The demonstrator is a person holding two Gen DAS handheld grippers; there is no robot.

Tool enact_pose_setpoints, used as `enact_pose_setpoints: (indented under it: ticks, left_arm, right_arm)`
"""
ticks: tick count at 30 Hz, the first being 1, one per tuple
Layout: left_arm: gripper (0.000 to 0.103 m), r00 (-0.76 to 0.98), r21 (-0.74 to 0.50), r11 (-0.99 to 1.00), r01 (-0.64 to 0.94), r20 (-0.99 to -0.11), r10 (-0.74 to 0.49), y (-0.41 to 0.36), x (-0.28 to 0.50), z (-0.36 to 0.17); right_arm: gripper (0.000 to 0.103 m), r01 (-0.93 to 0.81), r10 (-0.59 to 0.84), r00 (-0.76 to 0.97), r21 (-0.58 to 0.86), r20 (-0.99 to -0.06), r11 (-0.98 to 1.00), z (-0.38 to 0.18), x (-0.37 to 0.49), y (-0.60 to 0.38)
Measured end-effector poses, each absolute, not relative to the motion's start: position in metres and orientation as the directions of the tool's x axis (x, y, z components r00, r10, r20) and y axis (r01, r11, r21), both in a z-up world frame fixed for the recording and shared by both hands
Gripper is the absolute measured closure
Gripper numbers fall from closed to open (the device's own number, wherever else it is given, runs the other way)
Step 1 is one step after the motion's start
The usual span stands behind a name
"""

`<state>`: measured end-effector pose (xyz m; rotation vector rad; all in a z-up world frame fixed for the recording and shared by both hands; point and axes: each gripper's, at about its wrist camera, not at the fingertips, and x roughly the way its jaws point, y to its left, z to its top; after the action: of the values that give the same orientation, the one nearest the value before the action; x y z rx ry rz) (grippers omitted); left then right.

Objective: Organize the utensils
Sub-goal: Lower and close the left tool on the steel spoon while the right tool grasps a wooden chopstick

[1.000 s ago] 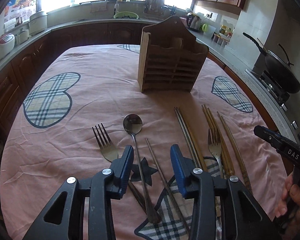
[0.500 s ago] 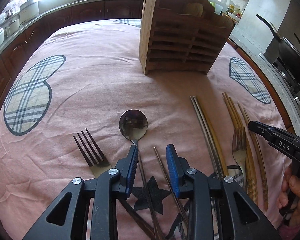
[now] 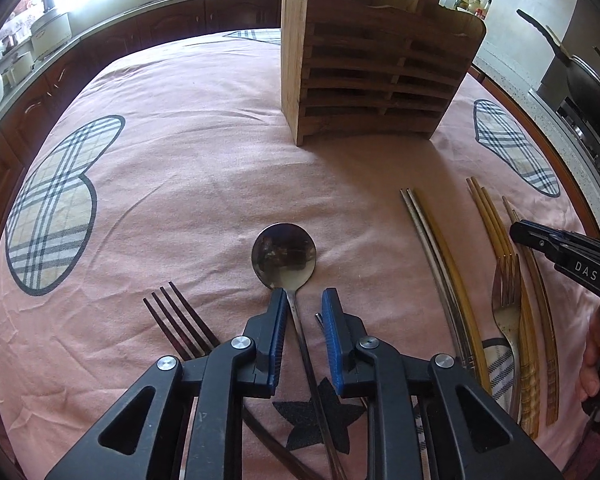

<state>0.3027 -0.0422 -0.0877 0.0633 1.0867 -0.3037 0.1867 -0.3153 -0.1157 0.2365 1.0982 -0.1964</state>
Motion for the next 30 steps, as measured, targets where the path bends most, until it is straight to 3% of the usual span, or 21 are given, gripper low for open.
enact_pose_setpoints:
  ticks: [3,7,16,21,30]
  left_arm:
    - [0.085,0.412,-0.141,0.955,0.262,-0.878,-0.243,-0.033,0.301,-0.087]
    - [0.085,0.417,-0.131,0.957,0.26,-0.878,-0.234,-0.03,0.298,-0.089]
    - [0.085,0.419,-0.118,0.957,0.264,-0.88,-0.224,-0.032,0.297,-0.089]
    - [0.085,0.412,-0.134,0.957,0.257,-0.881,-0.234,-0.029,0.297,-0.089]
    - [0.085,0.416,-0.148,0.96,0.239,-0.877,-0.239,-0.02,0.29,-0.088]
  right_arm:
    - [0.089,0.28,0.069,0.471,0.224,-0.88,0.934,-0.113,0.18,-0.325]
    - [0.087,0.303,0.004,0.475,0.168,-0.88,0.938,-0.106,0.172,-0.328]
    - [0.09,0.302,-0.01,0.452,0.143,-0.892,0.943,-0.114,0.176,-0.325]
    - [0.085,0.321,0.013,0.48,0.19,-0.877,0.928,-0.104,0.174,-0.332]
    - [0.088,0.281,-0.018,0.476,0.133,-0.88,0.951,-0.101,0.186,-0.32]
